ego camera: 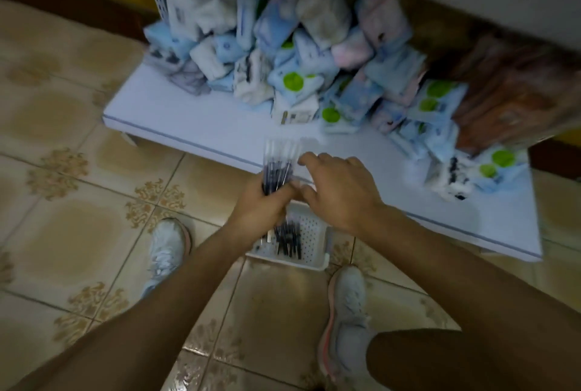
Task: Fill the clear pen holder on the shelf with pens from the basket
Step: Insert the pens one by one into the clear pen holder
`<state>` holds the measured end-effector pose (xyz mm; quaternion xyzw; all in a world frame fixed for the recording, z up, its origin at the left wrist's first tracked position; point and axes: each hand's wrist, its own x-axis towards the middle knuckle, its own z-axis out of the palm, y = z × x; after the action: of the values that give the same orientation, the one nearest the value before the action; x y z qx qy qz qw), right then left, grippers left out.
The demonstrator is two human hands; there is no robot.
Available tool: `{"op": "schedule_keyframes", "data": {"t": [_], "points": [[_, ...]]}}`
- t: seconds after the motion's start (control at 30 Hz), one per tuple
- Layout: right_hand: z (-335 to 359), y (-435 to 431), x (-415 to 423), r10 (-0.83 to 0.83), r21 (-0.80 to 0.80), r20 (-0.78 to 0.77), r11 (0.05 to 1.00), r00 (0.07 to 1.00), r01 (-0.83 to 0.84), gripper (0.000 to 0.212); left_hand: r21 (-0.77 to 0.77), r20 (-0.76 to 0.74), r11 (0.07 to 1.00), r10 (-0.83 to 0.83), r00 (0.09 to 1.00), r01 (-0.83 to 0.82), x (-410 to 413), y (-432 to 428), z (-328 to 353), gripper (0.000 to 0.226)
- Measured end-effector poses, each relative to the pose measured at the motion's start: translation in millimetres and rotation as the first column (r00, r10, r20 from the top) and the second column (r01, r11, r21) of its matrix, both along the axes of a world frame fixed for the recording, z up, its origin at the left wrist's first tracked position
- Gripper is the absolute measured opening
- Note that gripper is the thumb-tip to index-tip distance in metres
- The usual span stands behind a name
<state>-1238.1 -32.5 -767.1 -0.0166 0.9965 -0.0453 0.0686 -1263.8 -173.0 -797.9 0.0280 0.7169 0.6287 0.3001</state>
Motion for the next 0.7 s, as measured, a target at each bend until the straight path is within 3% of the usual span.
{"op": "schedule_keyframes", "data": {"t": [0.13,0.2,0.33,0.5,0.57,0.7], "points": [[103.4,4.3,12.6,-0.014,-0.055,-0.175,0.998,0.984,0.005,0.037,0.173,-0.147,0.984,-0.006,0.989,0.032,1.7,0.4,95.5,0.008],[147.9,6.7,14.7,-0.014,-0.033,-0.262,0.999,0.965,0.005,0.037,0.238,-0.215,0.969,-0.020,0.976,0.072,-0.9,4.7,134.4,0.013],[221.9,8.9,23.0,-0.045,-0.057,-0.372,0.998,0.927,0.026,0.031,0.260,-0.371,0.953,-0.054,0.927,0.159,-4.3,12.5,199.2,0.014],[279.6,9.6,40.4,-0.172,-0.278,-0.396,0.959,0.902,0.060,0.024,0.215,-0.485,0.946,-0.111,0.868,0.241,0.1,14.6,264.2,0.017],[293.4,9.6,42.6,-0.240,-0.446,-0.378,0.893,0.894,0.051,0.017,0.216,-0.500,0.938,-0.134,0.856,0.273,1.2,13.9,282.9,0.018],[313.3,1.6,47.4,-0.339,-0.749,-0.332,0.662,0.880,-0.028,0.006,0.225,-0.556,0.920,-0.148,0.818,0.320,4.5,7.4,308.4,0.018]]}}
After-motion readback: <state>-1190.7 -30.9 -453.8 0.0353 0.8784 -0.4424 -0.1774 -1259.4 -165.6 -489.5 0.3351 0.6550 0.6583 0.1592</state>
